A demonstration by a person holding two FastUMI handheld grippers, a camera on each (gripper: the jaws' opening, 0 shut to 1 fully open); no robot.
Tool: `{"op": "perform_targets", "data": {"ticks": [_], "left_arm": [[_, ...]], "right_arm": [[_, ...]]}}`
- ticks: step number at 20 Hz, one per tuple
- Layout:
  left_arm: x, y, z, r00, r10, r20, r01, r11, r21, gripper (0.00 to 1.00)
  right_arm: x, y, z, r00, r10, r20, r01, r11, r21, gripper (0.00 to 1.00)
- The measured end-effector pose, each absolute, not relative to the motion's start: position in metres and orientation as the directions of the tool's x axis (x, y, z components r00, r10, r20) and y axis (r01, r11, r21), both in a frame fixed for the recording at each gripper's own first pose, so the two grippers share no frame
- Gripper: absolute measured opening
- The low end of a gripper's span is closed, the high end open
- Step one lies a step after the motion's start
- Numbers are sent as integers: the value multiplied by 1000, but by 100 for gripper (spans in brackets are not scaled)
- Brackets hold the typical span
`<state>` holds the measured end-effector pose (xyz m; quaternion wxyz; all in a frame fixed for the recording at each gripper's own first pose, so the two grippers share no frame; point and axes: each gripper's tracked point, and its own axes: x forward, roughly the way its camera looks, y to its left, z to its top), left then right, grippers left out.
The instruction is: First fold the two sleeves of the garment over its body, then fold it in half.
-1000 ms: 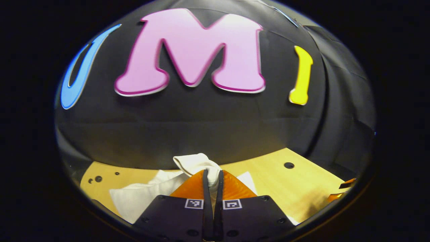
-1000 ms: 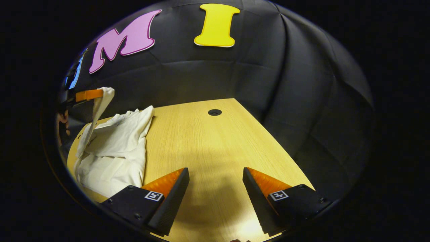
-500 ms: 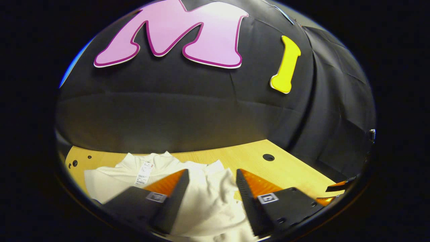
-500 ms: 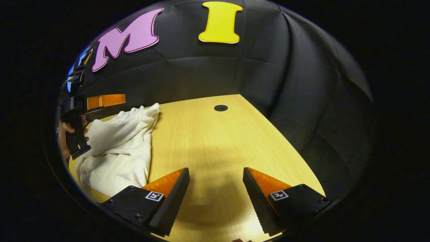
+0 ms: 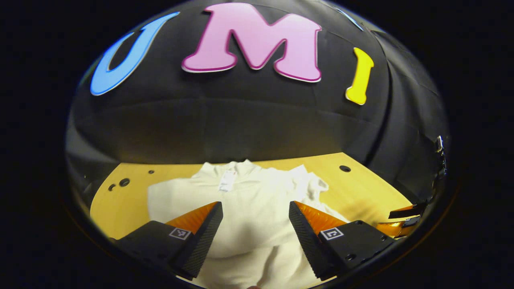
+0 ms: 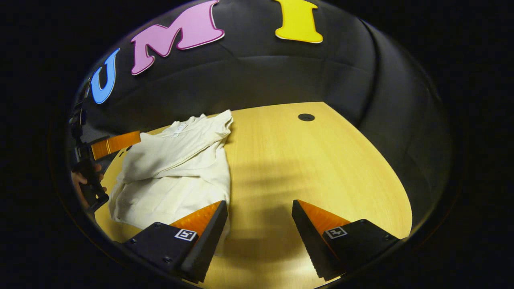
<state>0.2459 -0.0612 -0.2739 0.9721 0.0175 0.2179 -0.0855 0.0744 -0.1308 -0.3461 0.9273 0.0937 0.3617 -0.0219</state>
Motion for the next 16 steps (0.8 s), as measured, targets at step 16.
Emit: {"op": "perform_targets", "data": {"ticks": [16], "left_arm": [[76,80,-374,747,88,-659,-56,996,70,100]], "right_arm": [[50,-72,-383,660,87,-746,26,990,138,99]]}}
